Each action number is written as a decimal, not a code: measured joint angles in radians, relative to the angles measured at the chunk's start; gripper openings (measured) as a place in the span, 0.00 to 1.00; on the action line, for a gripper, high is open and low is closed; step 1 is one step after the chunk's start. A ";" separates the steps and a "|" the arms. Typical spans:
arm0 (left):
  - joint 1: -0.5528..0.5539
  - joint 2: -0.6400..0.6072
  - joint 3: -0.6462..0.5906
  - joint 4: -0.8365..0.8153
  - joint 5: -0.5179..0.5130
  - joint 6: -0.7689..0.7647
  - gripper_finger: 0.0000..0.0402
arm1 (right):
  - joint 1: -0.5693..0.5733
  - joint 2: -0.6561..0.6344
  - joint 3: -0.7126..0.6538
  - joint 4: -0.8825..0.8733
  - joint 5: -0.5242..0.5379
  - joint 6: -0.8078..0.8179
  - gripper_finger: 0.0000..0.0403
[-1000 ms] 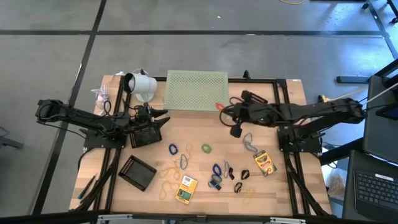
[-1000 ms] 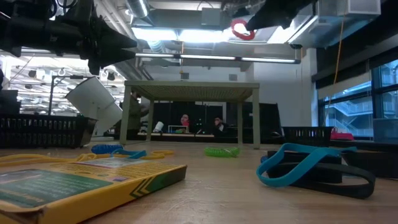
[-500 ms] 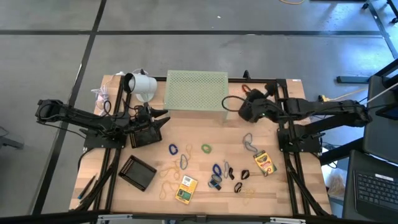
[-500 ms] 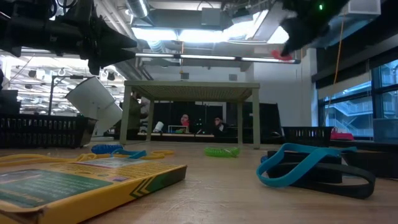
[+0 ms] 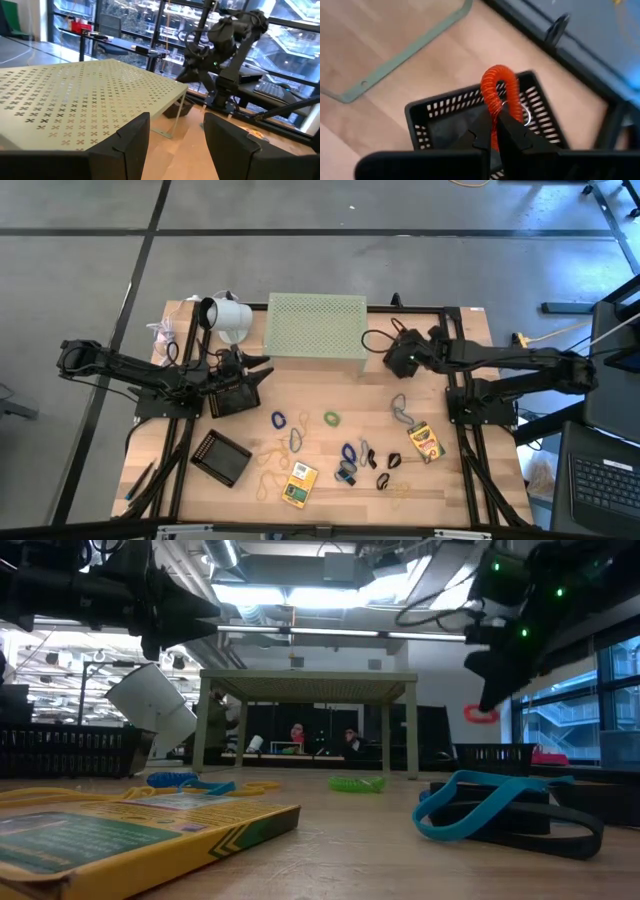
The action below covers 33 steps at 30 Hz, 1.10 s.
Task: Pick & Place Office Desk Supplies
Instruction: Put the orange spring keychain into the top right black bin, then put the blue rubber band into the bottom left black bin
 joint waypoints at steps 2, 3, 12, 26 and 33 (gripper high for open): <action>0.000 0.000 0.000 0.000 -0.021 0.000 0.45 | -0.019 0.000 -0.021 0.012 -0.034 0.022 0.04; 0.000 0.000 0.000 0.000 -0.031 0.000 0.45 | -0.027 0.000 -0.026 0.012 -0.050 0.031 0.04; 0.000 0.000 0.000 0.000 -0.066 0.000 0.45 | -0.054 0.004 -0.031 0.018 -0.167 0.050 0.07; 0.000 0.000 0.000 0.000 -0.066 0.000 0.45 | -0.054 0.004 -0.031 0.018 -0.166 0.068 0.33; 0.000 0.000 0.000 0.000 -0.066 0.001 0.45 | -0.054 0.004 0.018 -0.003 -0.349 0.071 0.40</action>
